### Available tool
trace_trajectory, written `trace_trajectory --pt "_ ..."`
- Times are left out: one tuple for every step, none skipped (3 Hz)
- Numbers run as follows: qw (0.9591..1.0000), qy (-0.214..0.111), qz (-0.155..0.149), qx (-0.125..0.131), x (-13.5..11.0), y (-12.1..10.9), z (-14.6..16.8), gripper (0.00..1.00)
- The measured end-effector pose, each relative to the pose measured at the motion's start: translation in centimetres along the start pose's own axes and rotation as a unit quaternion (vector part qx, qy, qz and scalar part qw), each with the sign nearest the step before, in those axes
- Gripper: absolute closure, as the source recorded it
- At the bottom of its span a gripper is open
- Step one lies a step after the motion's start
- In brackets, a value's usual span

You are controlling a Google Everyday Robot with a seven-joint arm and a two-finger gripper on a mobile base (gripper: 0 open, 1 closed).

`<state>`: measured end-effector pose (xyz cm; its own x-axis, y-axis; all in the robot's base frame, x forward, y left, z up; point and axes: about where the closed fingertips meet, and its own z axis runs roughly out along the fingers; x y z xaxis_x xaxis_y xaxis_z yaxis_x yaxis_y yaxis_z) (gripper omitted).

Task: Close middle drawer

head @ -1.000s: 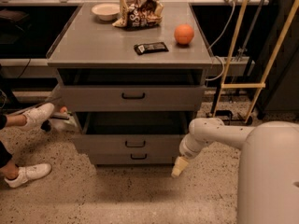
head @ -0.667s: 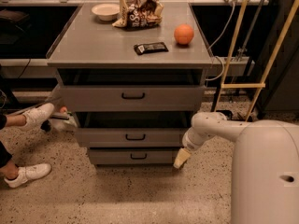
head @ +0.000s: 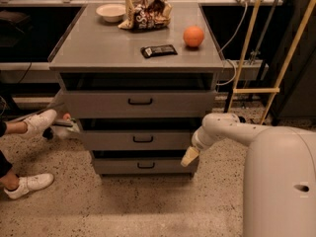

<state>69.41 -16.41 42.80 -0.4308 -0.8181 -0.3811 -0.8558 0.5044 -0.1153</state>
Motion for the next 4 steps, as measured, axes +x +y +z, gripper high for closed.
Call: trace_trajectory --pt "1.0 0.0 0.0 0.0 0.0 0.0 0.0 0.0" --pt "0.9998 0.019 0.006 -0.002 1.3 1.9 -1.5 0.0" --pt "0.997 0.03 0.033 0.063 3.5 1.2 -8.2 0.0" --pt "0.9868 0.014 0.043 0.155 5.1 -0.5 -16.1 0.0"
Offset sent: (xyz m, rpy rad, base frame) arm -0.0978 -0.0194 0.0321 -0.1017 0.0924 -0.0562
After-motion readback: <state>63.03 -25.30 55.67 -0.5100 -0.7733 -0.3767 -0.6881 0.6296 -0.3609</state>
